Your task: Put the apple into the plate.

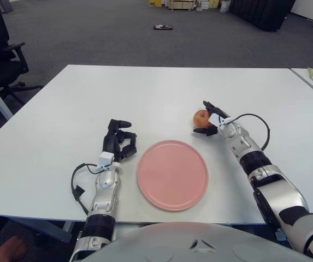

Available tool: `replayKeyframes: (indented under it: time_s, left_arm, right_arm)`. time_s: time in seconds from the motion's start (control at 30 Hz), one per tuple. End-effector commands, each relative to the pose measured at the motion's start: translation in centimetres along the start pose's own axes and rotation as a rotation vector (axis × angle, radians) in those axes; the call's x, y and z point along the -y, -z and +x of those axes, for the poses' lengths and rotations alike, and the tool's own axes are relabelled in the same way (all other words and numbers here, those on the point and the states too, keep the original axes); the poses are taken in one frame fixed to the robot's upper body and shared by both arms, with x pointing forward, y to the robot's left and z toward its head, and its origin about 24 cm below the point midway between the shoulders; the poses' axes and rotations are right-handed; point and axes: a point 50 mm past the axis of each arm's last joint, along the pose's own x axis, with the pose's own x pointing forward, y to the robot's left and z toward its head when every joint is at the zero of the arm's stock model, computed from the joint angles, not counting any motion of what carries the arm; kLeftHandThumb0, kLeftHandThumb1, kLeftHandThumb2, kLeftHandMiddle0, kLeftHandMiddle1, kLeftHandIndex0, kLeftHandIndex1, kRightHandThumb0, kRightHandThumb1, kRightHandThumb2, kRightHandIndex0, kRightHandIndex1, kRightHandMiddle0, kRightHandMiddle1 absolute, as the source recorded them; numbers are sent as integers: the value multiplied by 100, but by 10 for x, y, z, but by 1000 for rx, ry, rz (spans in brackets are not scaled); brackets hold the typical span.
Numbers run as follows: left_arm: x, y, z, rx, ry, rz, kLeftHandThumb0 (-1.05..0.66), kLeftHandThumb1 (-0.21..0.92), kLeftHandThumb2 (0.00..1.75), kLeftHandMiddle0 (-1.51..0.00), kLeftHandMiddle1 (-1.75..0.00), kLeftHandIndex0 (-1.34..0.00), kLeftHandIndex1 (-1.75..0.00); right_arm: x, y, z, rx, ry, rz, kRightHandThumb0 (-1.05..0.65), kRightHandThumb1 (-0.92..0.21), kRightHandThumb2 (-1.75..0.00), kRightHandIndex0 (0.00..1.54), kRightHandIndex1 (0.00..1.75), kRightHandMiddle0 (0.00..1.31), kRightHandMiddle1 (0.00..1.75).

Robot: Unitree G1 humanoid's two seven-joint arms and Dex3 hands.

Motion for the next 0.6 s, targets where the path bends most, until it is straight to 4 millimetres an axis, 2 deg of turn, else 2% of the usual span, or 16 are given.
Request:
replayKeyframes:
  time_s: [0.0,0.27,0.33,0.5,0.57]
  left_arm:
    - [0,-4,3,14,1,-6,-1,53,95,-58,-140,-34,-175]
    - [0,-4,3,14,0,-9,-1,54,95,-59,-140,-33,-175]
    - [0,-4,3,15,-1,-10,-1,54,95,-59,-140,-33,-175]
    - [0,-5,2,16,-3,-11,-1,54,95,-58,-141,-33,-175]
    - [0,-5,2,15,-4,-11,-1,54,95,-58,-141,-33,-175]
  right_arm:
    - [-17,16,0,-68,-62,20,-82,-48,-71,1,0,0,0]
    - [-19,20,3,-91,-64,16,-80,-50,-73,6,4,1,1]
    - [-20,20,3,-92,-62,6,-78,-50,-73,3,21,0,9]
    - [-19,21,4,-83,-48,-33,-76,-55,-71,0,45,0,29]
    - [-18,22,3,-70,-37,-60,-74,-57,-70,0,62,0,49]
